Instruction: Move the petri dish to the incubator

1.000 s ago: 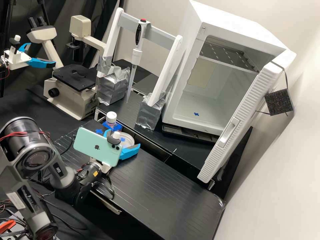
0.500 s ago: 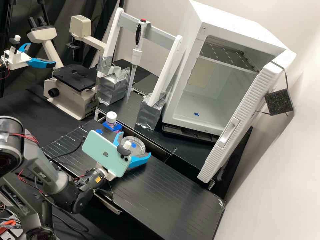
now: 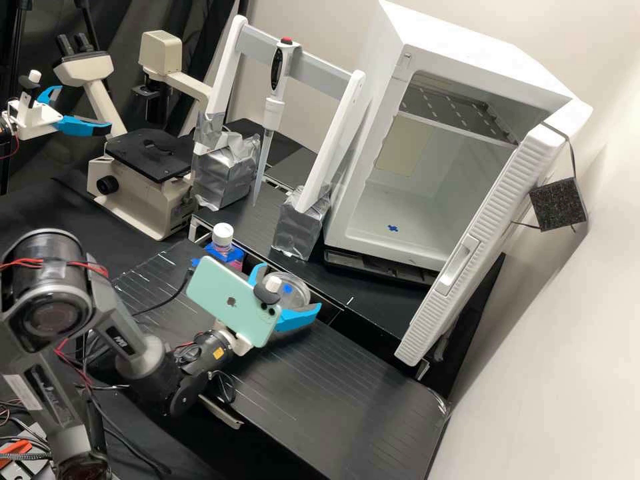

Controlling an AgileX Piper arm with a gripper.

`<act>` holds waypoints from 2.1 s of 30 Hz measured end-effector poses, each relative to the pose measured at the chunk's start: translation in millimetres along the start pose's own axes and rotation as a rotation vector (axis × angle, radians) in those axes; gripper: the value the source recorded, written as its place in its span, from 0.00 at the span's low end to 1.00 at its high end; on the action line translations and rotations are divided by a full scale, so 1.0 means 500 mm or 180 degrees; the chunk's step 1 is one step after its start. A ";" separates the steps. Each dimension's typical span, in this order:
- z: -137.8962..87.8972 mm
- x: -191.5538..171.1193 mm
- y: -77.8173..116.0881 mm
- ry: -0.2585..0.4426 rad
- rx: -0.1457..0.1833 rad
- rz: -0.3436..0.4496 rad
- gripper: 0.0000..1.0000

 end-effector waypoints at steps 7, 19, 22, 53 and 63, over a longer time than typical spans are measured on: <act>0.022 0.099 0.077 -0.0001 0.0049 0.0490 0.00; 0.001 0.338 0.160 0.0230 0.0159 0.0594 0.00; -0.004 0.388 0.160 0.0189 0.0177 0.0529 0.00; 0.019 0.657 0.132 -0.0158 0.0055 0.0207 0.00; 0.017 0.661 0.127 -0.0142 0.0037 0.0195 1.00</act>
